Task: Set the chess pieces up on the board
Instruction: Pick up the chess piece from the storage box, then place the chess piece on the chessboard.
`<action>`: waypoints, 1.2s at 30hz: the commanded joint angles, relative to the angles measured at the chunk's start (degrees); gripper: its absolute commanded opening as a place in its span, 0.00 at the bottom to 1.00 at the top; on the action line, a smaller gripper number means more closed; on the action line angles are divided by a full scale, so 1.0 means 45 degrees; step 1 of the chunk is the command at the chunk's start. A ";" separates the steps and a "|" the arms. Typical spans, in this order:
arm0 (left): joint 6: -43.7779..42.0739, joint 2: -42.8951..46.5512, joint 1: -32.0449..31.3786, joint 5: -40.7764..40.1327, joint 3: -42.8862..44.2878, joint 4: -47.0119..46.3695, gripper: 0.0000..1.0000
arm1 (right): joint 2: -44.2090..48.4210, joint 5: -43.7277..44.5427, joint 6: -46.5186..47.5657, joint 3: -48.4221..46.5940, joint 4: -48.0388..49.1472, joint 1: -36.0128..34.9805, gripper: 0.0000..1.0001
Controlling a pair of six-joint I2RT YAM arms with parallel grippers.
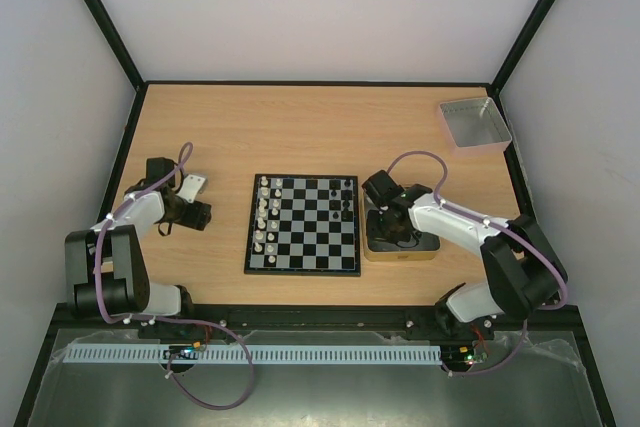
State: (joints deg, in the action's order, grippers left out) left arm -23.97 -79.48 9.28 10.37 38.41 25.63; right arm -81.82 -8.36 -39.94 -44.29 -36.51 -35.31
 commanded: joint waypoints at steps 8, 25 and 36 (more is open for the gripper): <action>0.0010 0.0137 -0.0060 -0.0026 0.0257 0.0286 0.76 | 0.0380 0.2369 0.0283 -0.2199 -0.2239 -0.0751 0.10; 0.0145 0.0313 -0.0058 -0.0191 0.0060 0.0148 0.76 | -0.4574 0.3320 -0.0487 -1.0192 -0.3942 -0.7863 0.09; 0.0189 0.0322 -0.0070 -0.0242 0.0016 0.0048 0.76 | -0.7276 0.1923 -0.0091 -1.2203 -0.2936 -0.9256 0.10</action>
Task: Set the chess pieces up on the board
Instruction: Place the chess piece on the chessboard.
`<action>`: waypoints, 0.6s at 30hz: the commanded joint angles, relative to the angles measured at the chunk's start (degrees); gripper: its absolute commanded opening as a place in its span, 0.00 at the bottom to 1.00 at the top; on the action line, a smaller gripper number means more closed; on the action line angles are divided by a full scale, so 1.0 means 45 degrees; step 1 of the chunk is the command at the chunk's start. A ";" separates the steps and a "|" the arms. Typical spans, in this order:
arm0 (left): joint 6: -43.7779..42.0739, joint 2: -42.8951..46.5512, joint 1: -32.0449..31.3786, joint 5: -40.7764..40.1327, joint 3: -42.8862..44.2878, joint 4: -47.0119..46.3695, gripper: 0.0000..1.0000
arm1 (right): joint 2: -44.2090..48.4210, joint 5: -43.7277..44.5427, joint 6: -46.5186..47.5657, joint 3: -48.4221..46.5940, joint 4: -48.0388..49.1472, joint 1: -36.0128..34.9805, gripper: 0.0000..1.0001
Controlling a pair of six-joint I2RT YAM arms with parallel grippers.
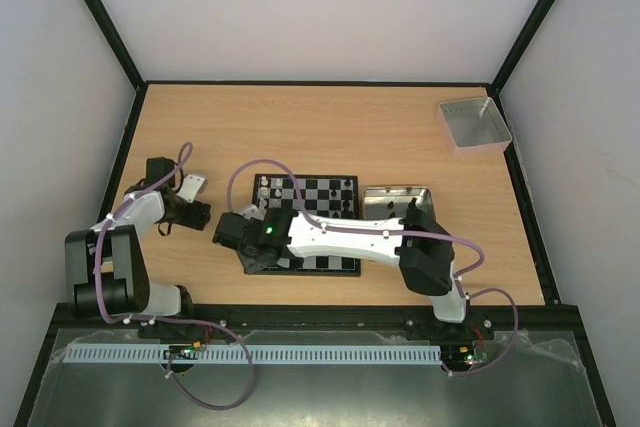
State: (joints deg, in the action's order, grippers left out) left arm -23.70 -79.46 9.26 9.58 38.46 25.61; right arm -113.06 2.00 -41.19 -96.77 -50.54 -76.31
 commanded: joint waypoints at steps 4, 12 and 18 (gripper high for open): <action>0.0134 0.0303 -0.0067 -0.0040 -0.0001 0.0027 0.76 | -0.0714 -0.0502 0.0280 -0.0371 0.0482 -0.0170 0.10; 0.0111 0.0314 -0.0075 0.0013 -0.0033 0.0013 0.76 | -0.1318 -0.0701 0.0363 -0.0138 0.0960 -0.0152 0.10; 0.0058 0.0295 -0.0067 0.0009 -0.0107 -0.0006 0.76 | -0.1537 -0.0850 0.0365 0.0169 0.1369 -0.0008 0.10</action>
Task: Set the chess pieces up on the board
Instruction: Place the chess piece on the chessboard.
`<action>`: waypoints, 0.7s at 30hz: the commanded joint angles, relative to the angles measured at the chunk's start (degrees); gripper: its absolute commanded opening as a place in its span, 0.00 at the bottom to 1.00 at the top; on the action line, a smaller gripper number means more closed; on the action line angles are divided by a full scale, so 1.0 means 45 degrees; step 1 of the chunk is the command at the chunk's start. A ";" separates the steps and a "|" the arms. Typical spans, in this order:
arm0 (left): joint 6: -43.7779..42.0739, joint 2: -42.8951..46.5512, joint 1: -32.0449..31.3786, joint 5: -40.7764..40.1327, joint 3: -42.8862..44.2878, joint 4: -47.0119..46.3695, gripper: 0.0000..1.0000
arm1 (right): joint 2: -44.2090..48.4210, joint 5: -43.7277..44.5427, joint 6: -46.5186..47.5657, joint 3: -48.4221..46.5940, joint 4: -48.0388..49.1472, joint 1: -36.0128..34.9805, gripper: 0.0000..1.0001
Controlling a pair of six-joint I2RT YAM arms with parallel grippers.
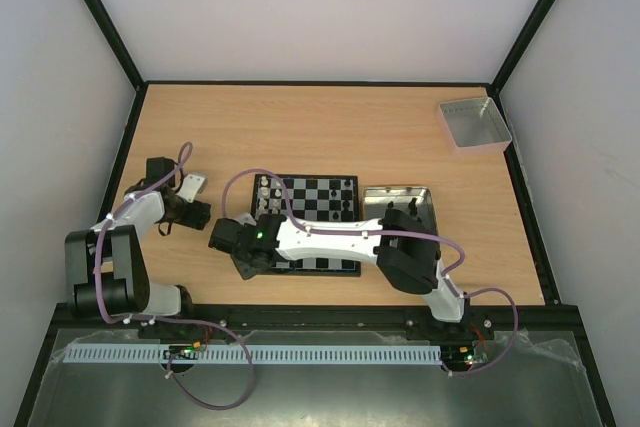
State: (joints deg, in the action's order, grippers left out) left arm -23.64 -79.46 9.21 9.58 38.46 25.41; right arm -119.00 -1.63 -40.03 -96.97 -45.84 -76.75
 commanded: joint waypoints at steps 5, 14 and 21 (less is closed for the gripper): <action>0.0019 0.0284 -0.0063 0.0017 -0.0184 -0.0020 0.76 | -0.0250 -0.0068 0.0126 0.0431 0.0448 0.0251 0.10; 0.0001 0.0163 -0.0060 0.0050 -0.0225 -0.0090 0.76 | -0.0216 -0.0266 0.0126 0.0876 0.0809 0.0566 0.10; 0.0018 0.0037 -0.0070 0.0058 -0.0207 -0.0187 0.76 | -0.0350 -0.0361 0.0218 0.0778 0.0900 0.0649 0.11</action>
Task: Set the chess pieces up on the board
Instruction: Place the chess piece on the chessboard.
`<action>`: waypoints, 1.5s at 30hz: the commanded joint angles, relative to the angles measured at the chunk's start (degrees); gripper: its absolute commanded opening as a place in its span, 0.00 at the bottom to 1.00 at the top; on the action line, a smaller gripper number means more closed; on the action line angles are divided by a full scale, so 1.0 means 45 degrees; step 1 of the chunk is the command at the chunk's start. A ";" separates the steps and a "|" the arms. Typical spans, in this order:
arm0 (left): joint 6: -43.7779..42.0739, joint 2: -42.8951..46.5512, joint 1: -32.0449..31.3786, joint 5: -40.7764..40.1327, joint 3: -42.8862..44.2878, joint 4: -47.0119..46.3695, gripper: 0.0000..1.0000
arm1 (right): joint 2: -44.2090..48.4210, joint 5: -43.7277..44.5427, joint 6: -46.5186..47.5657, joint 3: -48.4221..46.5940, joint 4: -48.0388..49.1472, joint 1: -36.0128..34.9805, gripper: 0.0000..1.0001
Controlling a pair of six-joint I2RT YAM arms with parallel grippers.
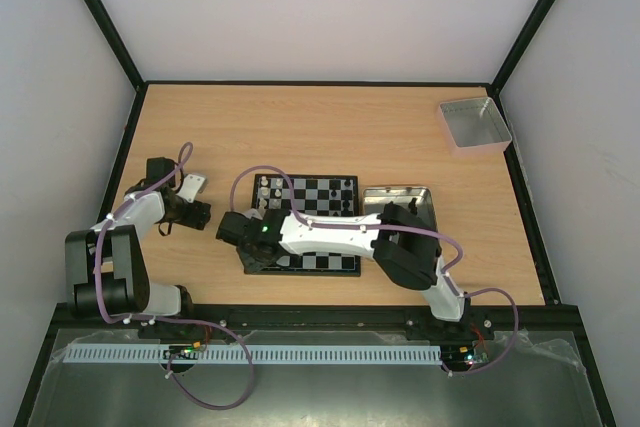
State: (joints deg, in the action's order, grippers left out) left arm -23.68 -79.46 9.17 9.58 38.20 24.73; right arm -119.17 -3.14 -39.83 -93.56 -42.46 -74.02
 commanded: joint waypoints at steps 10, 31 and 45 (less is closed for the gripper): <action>0.0028 -0.0016 -0.0054 0.0092 -0.0241 -0.0134 0.76 | -0.0554 -0.0114 0.0224 -0.0009 0.0215 0.0106 0.11; -0.0088 0.0274 -0.0026 0.0086 -0.0468 -0.0116 0.76 | -0.0323 0.0489 0.0185 -0.1025 -0.0627 0.0137 0.23; -0.0230 0.0677 -0.0037 0.0019 -0.0213 0.0365 0.76 | 0.1887 0.1665 0.0125 0.0173 -0.0779 0.0990 0.31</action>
State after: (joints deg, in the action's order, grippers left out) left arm -24.01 -77.73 9.17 9.58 36.67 24.18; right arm -116.05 1.45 -39.00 -95.18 -44.80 -71.07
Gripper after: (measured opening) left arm 0.764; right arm 0.305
